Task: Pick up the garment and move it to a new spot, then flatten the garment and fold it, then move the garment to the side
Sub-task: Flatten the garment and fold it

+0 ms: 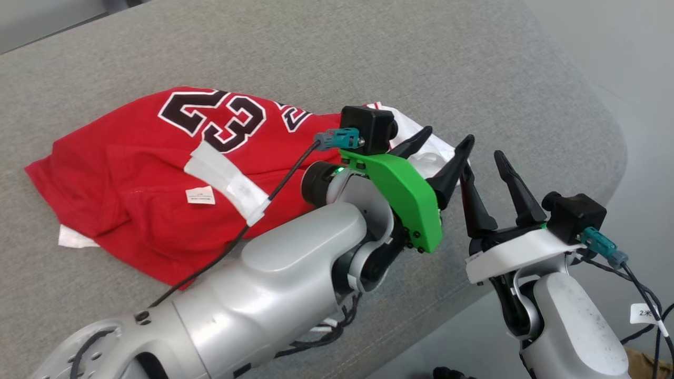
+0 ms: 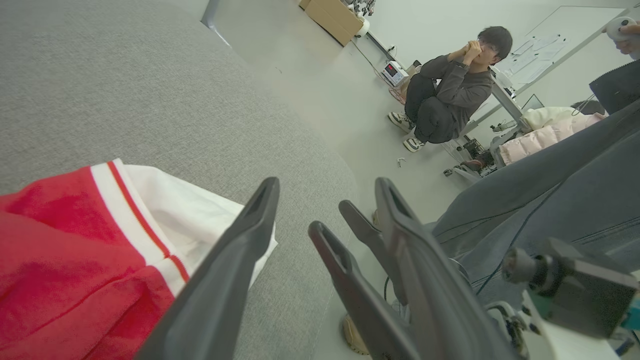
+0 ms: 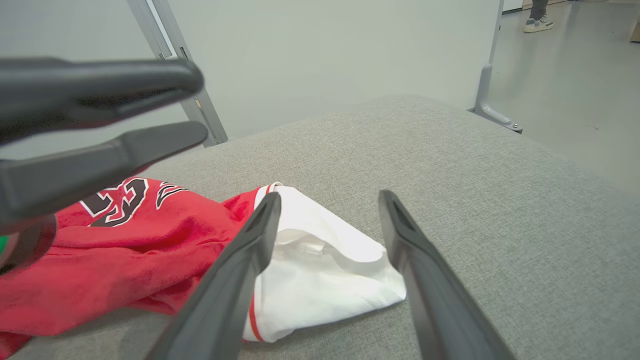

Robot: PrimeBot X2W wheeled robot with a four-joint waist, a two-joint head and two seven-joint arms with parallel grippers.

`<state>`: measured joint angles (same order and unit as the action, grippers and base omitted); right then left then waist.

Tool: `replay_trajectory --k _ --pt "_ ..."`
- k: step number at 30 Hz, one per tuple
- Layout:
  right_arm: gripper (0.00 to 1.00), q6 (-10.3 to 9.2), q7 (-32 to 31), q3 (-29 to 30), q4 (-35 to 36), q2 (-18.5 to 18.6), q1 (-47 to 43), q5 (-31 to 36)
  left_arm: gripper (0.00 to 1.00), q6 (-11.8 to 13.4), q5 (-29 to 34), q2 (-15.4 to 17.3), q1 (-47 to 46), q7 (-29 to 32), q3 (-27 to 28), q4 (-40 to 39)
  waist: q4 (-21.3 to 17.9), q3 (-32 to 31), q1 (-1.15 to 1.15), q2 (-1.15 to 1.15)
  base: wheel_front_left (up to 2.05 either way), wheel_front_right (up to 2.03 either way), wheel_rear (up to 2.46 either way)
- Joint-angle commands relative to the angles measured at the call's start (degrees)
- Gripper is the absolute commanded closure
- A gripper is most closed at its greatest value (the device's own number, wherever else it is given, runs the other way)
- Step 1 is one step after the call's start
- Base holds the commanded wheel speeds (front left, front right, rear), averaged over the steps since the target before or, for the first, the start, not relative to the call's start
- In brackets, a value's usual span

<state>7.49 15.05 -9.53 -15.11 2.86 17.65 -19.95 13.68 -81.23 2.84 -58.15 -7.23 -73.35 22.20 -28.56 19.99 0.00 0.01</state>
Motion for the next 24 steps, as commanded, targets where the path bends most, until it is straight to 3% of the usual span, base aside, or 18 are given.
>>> replay_trajectory --k 1,10,14,20,24 --pt "0.0 0.01 0.2 0.9 0.2 0.1 -1.1 1.3 0.0 -0.1 1.8 2.6 0.9 -1.6 0.0 -0.5 4.9 -2.2 0.0 -0.01 0.0 0.0 0.0" --pt "0.0 0.01 0.2 4.1 0.0 0.1 -3.9 6.1 0.0 4.3 1.8 19.3 9.0 -6.6 4.6 -3.5 13.1 -5.7 0.0 -0.01 0.0 0.0 0.0" --pt "0.0 0.01 0.2 4.2 -0.3 0.1 -4.5 7.4 0.0 5.7 0.9 24.2 11.7 -6.1 5.2 -4.6 15.5 -6.3 0.0 -0.01 0.0 0.0 0.0" --pt "0.0 0.01 0.2 2.8 -0.6 0.1 -3.7 7.4 0.0 6.8 0.0 26.5 12.7 -5.0 5.7 -3.4 16.6 -6.4 0.0 -0.01 0.0 0.0 0.0" --pt "0.0 0.01 0.2 1.8 -0.8 0.2 -3.3 7.1 0.0 5.6 -0.9 25.5 12.2 -3.9 5.8 -2.2 16.5 -6.2 0.0 -0.01 0.0 0.0 0.0"
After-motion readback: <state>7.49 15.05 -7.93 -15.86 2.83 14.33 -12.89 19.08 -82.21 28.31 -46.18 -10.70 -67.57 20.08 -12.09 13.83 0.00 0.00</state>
